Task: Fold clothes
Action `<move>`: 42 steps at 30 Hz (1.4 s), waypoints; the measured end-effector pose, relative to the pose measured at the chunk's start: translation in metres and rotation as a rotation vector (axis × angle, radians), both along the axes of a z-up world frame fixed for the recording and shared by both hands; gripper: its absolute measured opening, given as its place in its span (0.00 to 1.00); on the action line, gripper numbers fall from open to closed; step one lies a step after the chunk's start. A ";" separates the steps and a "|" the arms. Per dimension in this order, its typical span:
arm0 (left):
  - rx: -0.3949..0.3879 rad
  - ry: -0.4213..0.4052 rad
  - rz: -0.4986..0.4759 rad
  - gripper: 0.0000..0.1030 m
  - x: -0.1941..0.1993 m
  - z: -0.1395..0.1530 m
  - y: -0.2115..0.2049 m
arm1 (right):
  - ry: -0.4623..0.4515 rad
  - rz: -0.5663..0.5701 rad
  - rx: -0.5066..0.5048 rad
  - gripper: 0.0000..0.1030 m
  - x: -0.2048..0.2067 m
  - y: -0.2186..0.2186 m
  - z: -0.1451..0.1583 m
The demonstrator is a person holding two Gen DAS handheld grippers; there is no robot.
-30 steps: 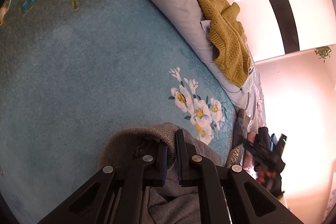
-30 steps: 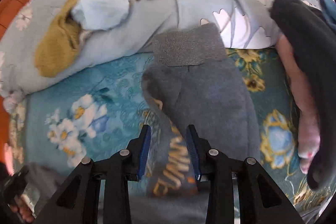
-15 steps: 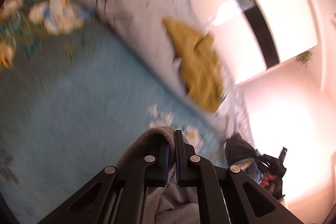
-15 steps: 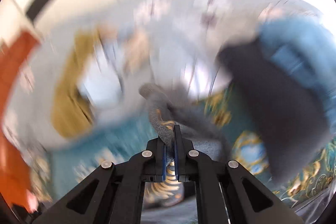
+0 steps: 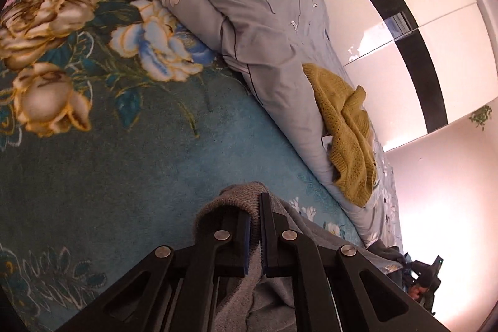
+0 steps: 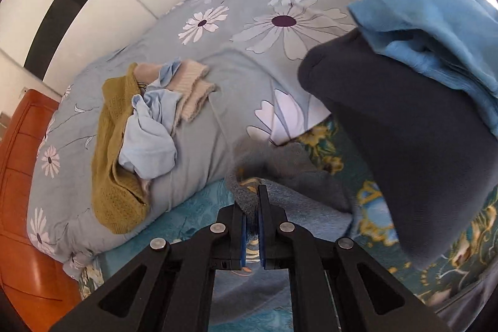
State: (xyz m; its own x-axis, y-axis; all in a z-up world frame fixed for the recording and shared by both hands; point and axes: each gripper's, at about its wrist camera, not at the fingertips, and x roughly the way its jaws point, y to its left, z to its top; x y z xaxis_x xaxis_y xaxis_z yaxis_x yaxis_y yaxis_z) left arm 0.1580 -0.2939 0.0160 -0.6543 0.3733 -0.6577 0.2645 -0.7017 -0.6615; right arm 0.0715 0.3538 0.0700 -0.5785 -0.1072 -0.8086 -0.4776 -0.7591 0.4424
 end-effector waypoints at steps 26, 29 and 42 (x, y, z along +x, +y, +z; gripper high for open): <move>-0.191 -0.307 -0.087 0.39 -0.061 -0.013 0.006 | -0.006 0.323 0.130 0.51 -0.082 -0.045 0.004; -0.161 -0.342 -0.050 0.41 -0.027 -0.024 -0.001 | 0.029 0.366 0.163 0.52 -0.045 -0.051 0.020; 0.119 -0.374 0.190 0.51 0.098 -0.066 0.007 | 0.000 0.197 0.171 0.54 0.167 0.031 0.029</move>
